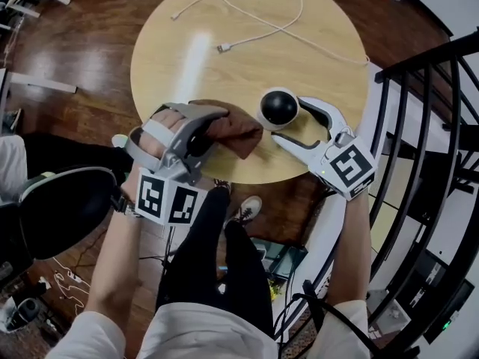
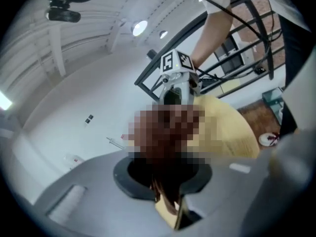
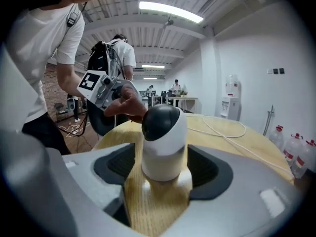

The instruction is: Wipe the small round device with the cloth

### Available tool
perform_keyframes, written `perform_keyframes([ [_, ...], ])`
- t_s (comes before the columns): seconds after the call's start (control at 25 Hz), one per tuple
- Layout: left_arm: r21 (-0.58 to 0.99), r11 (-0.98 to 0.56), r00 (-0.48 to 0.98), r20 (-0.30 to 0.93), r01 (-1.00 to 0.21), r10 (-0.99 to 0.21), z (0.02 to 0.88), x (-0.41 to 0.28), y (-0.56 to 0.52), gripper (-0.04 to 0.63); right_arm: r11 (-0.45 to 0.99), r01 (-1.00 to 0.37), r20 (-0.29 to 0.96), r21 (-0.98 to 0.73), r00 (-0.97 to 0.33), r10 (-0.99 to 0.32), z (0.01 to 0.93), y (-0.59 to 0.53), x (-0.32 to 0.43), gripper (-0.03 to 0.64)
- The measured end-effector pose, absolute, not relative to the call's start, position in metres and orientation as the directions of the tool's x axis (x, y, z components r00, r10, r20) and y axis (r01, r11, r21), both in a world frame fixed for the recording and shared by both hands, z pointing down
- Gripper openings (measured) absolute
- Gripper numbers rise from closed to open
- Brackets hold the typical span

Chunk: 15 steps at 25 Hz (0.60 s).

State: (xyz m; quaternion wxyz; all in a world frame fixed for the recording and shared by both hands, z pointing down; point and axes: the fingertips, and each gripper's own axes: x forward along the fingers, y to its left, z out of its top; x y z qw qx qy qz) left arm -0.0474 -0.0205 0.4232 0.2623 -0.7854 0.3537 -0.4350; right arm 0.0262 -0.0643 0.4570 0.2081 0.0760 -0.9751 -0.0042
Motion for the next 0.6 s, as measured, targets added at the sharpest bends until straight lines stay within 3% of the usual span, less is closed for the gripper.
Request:
perform_keyframes([
  [0.2,-0.716,-0.603,0.358,0.493,-0.351,-0.793,0.426,-0.059,-0.020,0.075,0.991,-0.131,0.427,0.024,-0.895,-0.128,0.462,-0.068,0.018,0.297],
  [0.6,-0.716,-0.598,0.334,0.499,-0.360,-0.799,0.431,-0.064,-0.019,0.075,0.879,-0.476,0.421,0.019,-0.794,-0.439,0.465,-0.073,0.024,0.291],
])
